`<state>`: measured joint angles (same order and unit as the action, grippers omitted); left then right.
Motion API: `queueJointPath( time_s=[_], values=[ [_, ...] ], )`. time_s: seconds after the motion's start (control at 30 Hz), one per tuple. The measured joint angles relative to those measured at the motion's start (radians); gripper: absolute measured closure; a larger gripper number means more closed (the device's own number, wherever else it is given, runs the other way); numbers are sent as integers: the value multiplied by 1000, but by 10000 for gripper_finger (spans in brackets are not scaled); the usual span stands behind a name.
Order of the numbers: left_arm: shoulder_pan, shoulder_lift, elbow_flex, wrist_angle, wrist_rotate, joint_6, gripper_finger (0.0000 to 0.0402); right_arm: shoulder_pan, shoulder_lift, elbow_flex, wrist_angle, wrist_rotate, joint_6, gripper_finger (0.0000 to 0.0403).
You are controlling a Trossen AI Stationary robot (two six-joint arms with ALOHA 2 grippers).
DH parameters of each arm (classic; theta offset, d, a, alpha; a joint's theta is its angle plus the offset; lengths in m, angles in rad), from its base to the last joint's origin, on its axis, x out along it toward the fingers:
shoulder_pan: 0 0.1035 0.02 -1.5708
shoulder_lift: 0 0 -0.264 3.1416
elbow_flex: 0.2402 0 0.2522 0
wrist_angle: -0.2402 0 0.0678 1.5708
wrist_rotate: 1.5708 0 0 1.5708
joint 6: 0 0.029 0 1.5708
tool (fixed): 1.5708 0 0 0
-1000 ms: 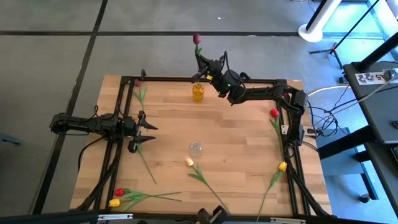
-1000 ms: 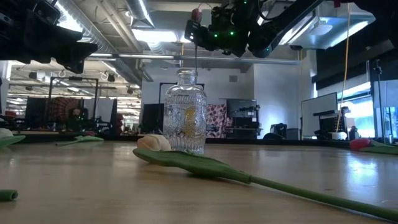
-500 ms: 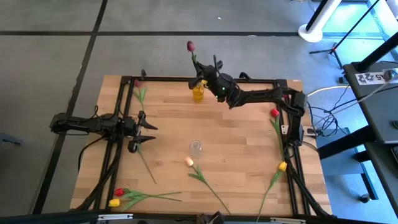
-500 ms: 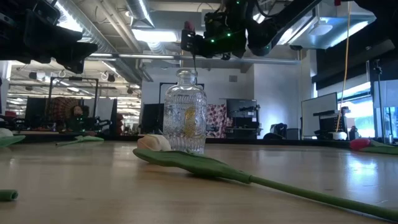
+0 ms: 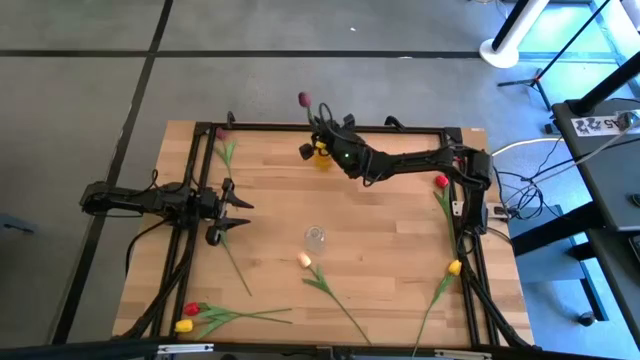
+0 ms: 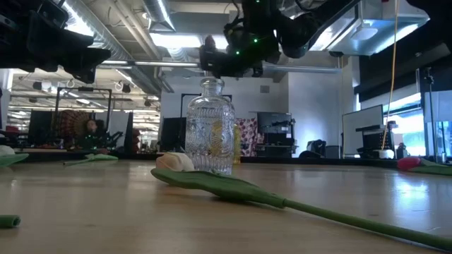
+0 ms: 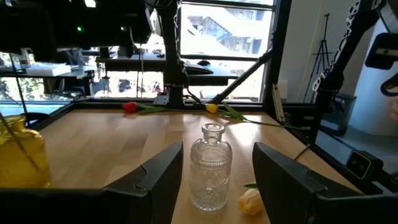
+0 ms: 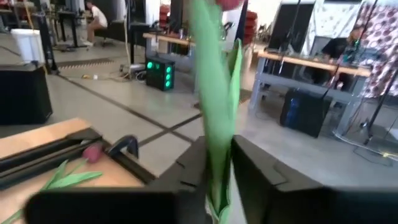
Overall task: Sort flowers into vase by color
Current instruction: Put the right dark red flower into the yellow vase, then put the right red flower into the yellow vase
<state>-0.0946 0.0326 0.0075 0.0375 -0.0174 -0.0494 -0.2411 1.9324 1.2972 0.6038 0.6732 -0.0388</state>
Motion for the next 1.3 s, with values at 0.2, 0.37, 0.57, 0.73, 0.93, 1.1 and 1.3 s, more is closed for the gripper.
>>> queueJointPath(
  time_s=[0.2,0.37,0.57,0.73,0.93,1.1,1.3],
  values=[
    [0,0,0,0,0,0,211,29,-18,-2,-51,71,14,259],
    [0,0,0,0,0,0,211,51,-97,-1,-206,107,63,234],
    [0,0,0,0,0,0,211,74,-239,-1,-579,27,274,203],
    [0,0,0,0,0,0,211,73,-361,-1,-1032,-166,580,175],
    [0,0,0,0,0,0,211,92,-410,0,-1733,-297,955,169],
    [0,0,0,0,0,0,211,112,-409,-96,-2008,-441,1146,170],
    [0,0,0,0,0,0,211,-19,-407,-335,-1914,-570,1167,193]
  ],
)
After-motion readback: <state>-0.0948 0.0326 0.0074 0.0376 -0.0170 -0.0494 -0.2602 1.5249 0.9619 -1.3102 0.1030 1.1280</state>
